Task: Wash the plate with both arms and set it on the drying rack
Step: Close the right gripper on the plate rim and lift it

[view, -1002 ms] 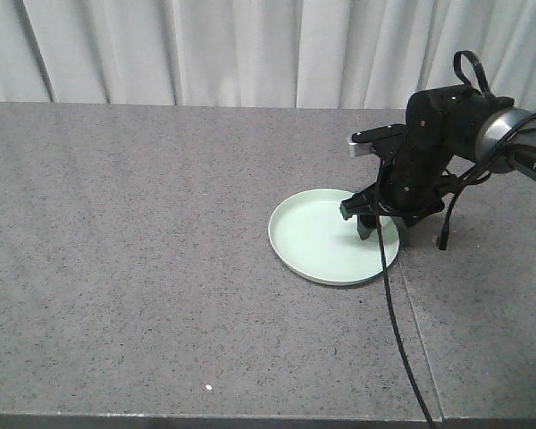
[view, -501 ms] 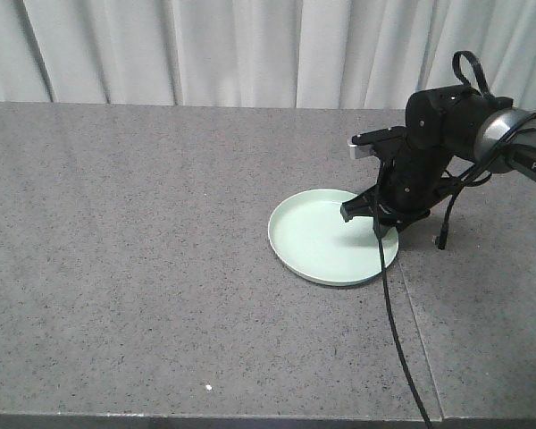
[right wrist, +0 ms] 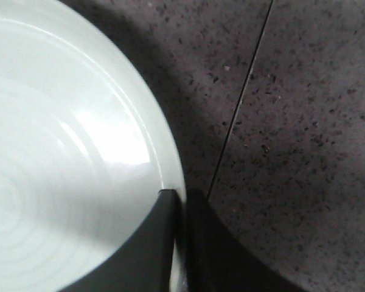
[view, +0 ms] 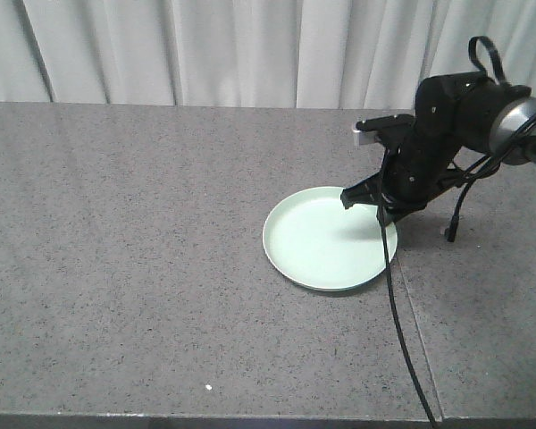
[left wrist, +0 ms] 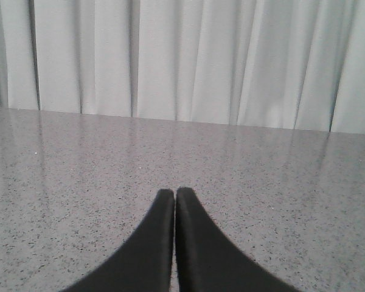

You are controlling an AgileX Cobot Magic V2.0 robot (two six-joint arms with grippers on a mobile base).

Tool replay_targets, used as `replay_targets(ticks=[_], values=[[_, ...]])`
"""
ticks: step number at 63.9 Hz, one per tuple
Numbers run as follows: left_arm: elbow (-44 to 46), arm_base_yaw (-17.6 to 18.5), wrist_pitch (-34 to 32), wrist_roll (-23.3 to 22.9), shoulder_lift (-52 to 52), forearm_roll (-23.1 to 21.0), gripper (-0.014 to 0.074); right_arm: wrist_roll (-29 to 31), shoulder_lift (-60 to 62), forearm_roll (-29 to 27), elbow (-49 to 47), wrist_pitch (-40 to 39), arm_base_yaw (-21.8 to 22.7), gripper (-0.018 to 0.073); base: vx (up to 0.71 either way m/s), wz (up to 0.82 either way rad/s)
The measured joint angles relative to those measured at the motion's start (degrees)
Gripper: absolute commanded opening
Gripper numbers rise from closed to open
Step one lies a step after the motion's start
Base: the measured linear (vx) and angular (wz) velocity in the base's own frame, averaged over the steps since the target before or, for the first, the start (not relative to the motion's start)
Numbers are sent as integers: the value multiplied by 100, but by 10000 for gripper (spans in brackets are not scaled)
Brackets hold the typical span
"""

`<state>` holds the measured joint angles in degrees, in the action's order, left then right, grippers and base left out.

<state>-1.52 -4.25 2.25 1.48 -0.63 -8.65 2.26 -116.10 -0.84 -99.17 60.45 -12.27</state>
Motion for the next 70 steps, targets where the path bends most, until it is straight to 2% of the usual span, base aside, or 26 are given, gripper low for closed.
replay_targets(ticks=[8,19,32,49,66,70], values=[[0,0,0,0,0,0,-6,132,589,-240,0,-60,0,-2,0,0],[0,0,0,0,0,0,-6,638,1729,-888,41,-110,0,-2,0,0],[0,0,0,0,0,0,-6,1050,3332,-1413,742,-329,0,-2,0,0],[0,0,0,0,0,0,-6,1210,5949,-1636,2999,-972,0,-2,0,0],[0,0,0,0,0,0,-6,737,8931,-1620,5664,-1625,0,-2,0,0],[0,0,0,0,0,0,-6,454,9583,-1484,6171,-1657,0,-2,0,0]])
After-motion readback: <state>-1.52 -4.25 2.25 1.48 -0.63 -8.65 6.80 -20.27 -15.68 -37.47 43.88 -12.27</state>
